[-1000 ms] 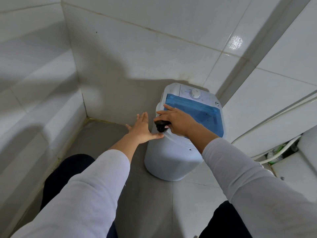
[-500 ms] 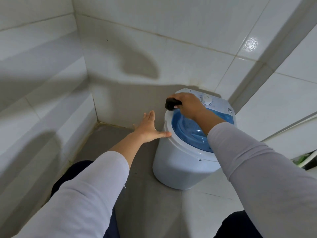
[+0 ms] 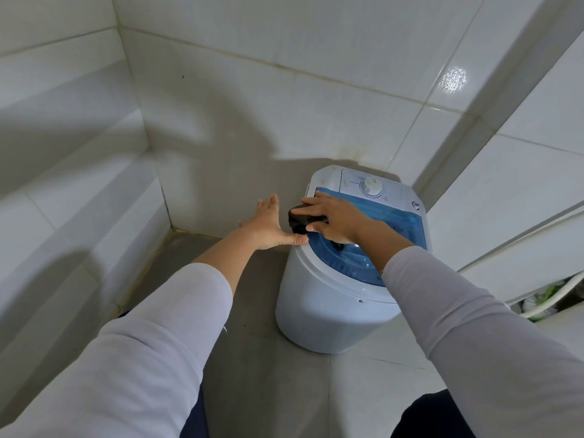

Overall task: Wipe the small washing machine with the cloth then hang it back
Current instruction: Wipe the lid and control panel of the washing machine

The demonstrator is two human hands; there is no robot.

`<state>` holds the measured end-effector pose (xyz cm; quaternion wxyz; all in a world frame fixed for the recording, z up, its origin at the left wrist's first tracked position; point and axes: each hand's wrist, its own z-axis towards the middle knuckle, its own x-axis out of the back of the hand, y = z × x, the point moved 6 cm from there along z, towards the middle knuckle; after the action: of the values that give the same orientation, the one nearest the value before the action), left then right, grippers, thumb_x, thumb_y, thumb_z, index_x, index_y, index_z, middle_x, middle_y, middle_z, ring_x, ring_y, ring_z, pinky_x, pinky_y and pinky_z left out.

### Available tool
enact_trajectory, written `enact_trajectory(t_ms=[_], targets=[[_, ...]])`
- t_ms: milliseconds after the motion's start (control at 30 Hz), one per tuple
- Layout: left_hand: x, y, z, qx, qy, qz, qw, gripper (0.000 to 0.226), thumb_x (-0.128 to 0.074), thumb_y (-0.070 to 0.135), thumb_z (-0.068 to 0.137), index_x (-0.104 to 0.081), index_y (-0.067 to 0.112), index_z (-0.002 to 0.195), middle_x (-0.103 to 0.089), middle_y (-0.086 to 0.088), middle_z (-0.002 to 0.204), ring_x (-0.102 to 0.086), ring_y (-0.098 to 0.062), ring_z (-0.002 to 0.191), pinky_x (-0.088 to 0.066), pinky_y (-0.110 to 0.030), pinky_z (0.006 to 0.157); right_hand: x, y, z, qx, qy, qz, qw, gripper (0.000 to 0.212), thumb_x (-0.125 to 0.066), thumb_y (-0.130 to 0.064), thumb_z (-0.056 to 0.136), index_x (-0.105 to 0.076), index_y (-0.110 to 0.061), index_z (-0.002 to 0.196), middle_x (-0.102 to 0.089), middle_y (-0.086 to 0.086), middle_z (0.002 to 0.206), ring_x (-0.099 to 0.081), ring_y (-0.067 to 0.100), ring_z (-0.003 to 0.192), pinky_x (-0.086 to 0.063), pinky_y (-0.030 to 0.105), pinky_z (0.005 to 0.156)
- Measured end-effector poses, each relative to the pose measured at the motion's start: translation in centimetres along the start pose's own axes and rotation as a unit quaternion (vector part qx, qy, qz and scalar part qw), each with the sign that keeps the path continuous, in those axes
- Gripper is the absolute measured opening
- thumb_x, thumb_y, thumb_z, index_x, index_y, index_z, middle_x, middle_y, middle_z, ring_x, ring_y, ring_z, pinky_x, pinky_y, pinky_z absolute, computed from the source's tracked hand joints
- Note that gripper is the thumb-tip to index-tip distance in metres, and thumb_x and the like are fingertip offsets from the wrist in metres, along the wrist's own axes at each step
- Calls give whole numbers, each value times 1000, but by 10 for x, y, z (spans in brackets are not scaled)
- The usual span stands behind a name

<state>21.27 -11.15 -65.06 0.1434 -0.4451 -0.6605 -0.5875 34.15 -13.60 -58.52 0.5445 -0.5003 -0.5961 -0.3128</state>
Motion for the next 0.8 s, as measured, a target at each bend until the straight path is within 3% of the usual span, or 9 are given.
enact_trajectory(t_ms=[333,500,800], targets=[[7,11,13,-6,-53,85,995,136,-73,64,64,20,14,150,19,-1,161,20,-20,148,-10,-56,119,8,16,28,-27,56,-9,998,46,-50,-17,94,-45,-31,138,-42,-1,149,-33,22,138,-27,37,115],[16,20,23,-16,-36,53,998,122,-68,58,75,16,12,151,16,-2,162,16,-19,149,-8,-53,121,15,29,41,-46,78,-16,996,47,-49,-16,95,-43,-32,139,-42,0,148,-35,23,136,-31,39,113],[21,27,51,-26,-35,77,996,122,-70,55,75,16,14,151,15,-1,162,15,-19,149,-10,-55,120,23,52,66,-82,129,-66,986,46,-48,-18,95,-43,-31,139,-47,1,143,-38,25,133,-37,41,108]])
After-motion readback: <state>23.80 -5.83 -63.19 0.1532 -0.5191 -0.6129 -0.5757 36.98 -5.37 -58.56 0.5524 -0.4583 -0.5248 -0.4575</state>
